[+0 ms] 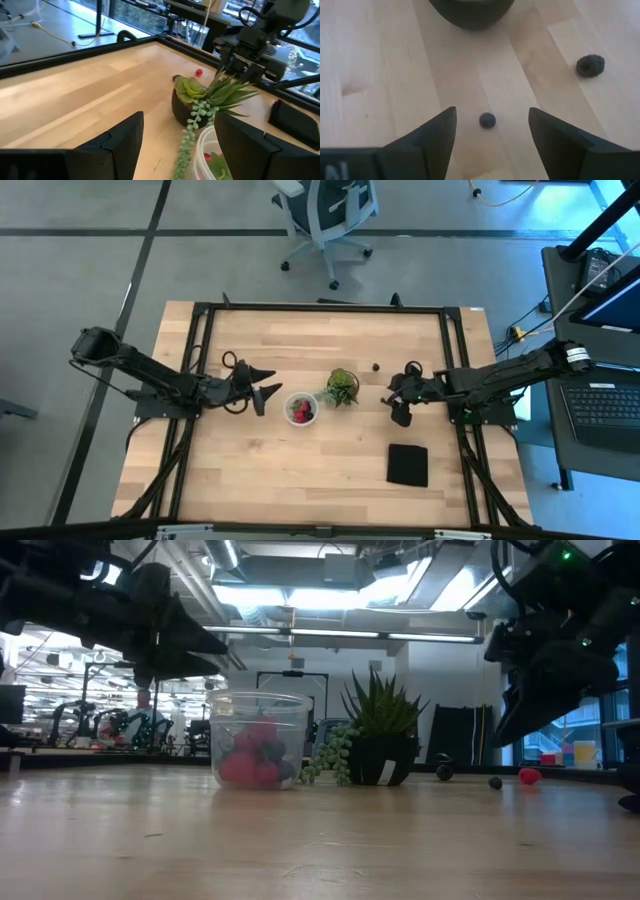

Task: Pick and placing Produce into tupperware
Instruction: Put the blueberry into the transparent container

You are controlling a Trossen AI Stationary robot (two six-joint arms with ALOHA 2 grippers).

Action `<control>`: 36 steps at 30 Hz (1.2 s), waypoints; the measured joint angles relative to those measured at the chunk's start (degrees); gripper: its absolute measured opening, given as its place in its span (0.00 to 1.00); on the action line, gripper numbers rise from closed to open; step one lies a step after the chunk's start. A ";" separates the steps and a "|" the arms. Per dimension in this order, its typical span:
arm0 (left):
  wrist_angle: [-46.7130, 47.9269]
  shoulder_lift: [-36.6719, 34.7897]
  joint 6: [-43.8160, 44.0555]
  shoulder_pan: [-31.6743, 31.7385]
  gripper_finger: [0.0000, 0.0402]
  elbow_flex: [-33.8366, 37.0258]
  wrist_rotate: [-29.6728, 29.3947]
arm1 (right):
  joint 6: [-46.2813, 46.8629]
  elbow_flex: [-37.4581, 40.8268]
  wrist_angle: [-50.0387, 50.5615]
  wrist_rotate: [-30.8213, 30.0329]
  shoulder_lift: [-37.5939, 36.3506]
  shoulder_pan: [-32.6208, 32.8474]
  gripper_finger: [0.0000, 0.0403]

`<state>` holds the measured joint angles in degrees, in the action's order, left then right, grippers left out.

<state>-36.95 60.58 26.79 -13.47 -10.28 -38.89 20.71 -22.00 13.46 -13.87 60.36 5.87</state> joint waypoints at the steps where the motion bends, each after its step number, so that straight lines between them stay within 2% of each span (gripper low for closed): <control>1: 0.11 0.00 0.03 -0.18 0.59 0.00 -0.82 | 0.00 0.00 -0.20 0.00 0.00 0.00 0.61; 5: 0.44 0.00 0.11 -0.57 0.59 0.00 -3.72 | -0.18 0.00 -0.19 -0.02 0.14 -0.01 0.59; 10: 0.44 0.00 0.23 -0.57 0.59 0.00 -3.89 | -1.10 0.00 -2.70 -0.02 2.65 -0.02 0.56; 19: 0.33 0.00 1.74 -0.59 0.59 0.00 -0.51 | -0.61 -0.02 -5.25 -0.04 11.43 -0.02 0.56; 28: 0.35 0.00 1.76 -0.59 0.59 0.00 -0.44 | -0.13 -0.24 -7.53 -0.30 17.22 0.02 0.56; 36: 0.42 0.00 1.76 -0.59 0.59 0.00 -0.44 | -1.47 -0.22 -7.84 0.39 17.42 0.02 0.46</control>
<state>-36.53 60.58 28.55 -14.06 -10.28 -39.33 19.24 -22.22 5.63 -13.48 77.78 5.89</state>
